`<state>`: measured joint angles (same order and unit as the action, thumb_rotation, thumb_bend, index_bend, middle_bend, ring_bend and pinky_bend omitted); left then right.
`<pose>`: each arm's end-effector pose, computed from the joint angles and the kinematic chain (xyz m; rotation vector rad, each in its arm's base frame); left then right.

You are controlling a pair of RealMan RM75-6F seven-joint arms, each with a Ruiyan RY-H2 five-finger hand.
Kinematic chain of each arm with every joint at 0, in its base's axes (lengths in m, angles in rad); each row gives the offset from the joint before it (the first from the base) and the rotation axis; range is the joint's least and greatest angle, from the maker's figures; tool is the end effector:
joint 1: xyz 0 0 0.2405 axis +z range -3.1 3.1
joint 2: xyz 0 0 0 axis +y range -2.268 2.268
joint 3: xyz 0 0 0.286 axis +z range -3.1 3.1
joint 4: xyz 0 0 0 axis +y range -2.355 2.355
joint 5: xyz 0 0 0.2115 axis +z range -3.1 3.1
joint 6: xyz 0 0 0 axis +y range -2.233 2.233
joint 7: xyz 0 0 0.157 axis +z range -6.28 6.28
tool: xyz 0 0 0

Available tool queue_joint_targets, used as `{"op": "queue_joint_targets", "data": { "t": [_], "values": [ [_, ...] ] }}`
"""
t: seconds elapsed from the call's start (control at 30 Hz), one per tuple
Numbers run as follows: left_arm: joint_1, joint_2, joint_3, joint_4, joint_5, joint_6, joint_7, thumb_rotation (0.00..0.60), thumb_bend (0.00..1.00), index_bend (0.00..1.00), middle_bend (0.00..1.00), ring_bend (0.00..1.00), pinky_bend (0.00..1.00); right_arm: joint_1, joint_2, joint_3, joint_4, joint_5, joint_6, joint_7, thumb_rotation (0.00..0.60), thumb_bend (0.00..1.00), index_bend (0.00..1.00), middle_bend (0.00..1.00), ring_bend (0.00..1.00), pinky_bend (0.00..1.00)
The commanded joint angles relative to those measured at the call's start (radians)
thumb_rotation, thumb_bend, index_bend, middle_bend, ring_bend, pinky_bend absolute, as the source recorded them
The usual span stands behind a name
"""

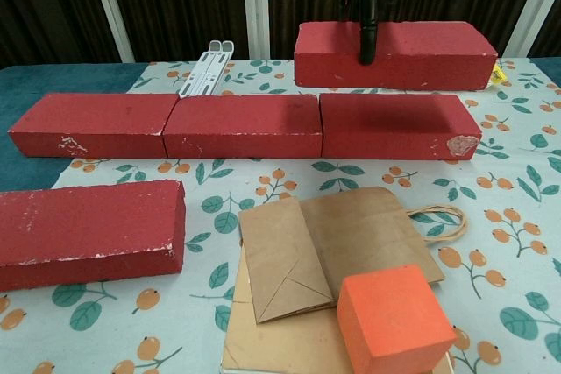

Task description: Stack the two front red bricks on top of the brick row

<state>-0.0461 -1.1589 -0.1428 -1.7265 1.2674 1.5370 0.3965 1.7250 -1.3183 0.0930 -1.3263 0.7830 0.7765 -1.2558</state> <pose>-0.3443 0.1958 0.1787 -1.1941 -0.7894 -0.6314 0.0277 -0.5029 0.0590 1.7138 -1.0842 0.2658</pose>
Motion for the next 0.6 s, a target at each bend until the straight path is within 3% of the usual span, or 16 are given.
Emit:
{"op": "queue_joint_targets", "data": {
  "t": [0.03,0.6],
  "values": [
    [-0.001,-0.001,-0.001,0.002,-0.005,0.0,0.002,0.6,0.0,0.06,0.0,0.0,0.12,0.0,-0.056,0.038,0.068,0.006,0.023,-0.041,0.6,0.06,0.2,0.26,0.19,0.0],
    [-0.005,-0.012,-0.001,0.003,-0.023,0.014,0.033,0.6,0.0,0.06,0.0,0.0,0.12,-0.082,-0.194,0.149,0.216,-0.096,0.009,-0.128,0.6,0.06,0.2,0.26,0.19,0.0]
  ]
}}
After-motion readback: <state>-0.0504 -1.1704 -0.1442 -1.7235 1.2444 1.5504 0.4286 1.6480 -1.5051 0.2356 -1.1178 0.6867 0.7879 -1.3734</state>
